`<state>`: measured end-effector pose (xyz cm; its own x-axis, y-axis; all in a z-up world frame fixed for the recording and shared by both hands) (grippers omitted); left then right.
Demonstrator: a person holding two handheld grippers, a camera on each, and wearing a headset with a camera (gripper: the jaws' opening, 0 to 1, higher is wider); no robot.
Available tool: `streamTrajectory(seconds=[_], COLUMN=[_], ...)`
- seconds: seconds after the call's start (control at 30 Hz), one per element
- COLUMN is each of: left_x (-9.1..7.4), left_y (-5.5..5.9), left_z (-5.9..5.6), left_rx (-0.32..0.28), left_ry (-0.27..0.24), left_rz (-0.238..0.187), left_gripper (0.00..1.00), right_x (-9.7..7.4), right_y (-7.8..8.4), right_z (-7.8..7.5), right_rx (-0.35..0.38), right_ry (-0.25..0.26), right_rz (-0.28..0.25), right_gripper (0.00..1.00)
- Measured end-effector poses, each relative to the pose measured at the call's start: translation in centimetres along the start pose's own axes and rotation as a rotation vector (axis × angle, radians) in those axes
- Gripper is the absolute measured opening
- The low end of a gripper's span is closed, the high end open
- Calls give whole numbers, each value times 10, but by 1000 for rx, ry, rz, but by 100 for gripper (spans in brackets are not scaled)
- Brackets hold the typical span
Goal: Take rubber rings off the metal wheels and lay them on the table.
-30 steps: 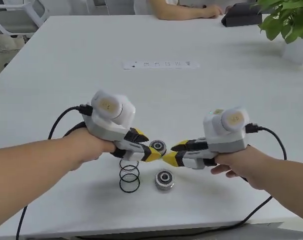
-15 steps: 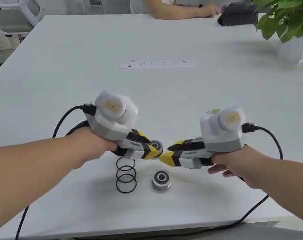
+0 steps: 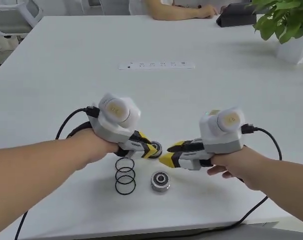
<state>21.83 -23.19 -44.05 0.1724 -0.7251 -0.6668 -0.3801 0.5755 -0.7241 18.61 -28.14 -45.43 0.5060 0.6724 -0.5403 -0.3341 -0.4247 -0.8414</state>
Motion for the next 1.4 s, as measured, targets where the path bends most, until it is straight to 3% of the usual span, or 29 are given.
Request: streamTrajectory(seconds=[0.77, 1.1, 1.27, 1.4], left_x=[1, 2, 2, 2], left_y=[0, 0, 0, 0], left_z=[-1, 0, 0, 0], left_rx=[-14, -26, -30, -35], left_ry=[-31, -38, -39, -44], left_rz=[-1, -6, -8, -9], left_gripper=[7, 7, 7, 7], right_x=[16, 14, 12, 10], right_y=[-2, -2, 0, 3], right_z=[-3, -2, -4, -6], right_rx=[-74, -99, -104, -96], right_ry=[30, 37, 40, 44], right_rz=[28, 26, 29, 35], right_gripper=[21, 17, 13, 3])
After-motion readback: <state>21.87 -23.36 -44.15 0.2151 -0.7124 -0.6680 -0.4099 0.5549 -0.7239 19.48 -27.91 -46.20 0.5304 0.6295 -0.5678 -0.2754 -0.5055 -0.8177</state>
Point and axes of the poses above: the centre of the closed fingertips' face, and the gripper's own axes: x roughly forward along the fingers, z roughly to its left, y roughly out of its underside, the point moved 3 cm from there along -x, roughly backward along the fingers, and after that the axes turned 15 degrees about -x, right-handed, at the moved point
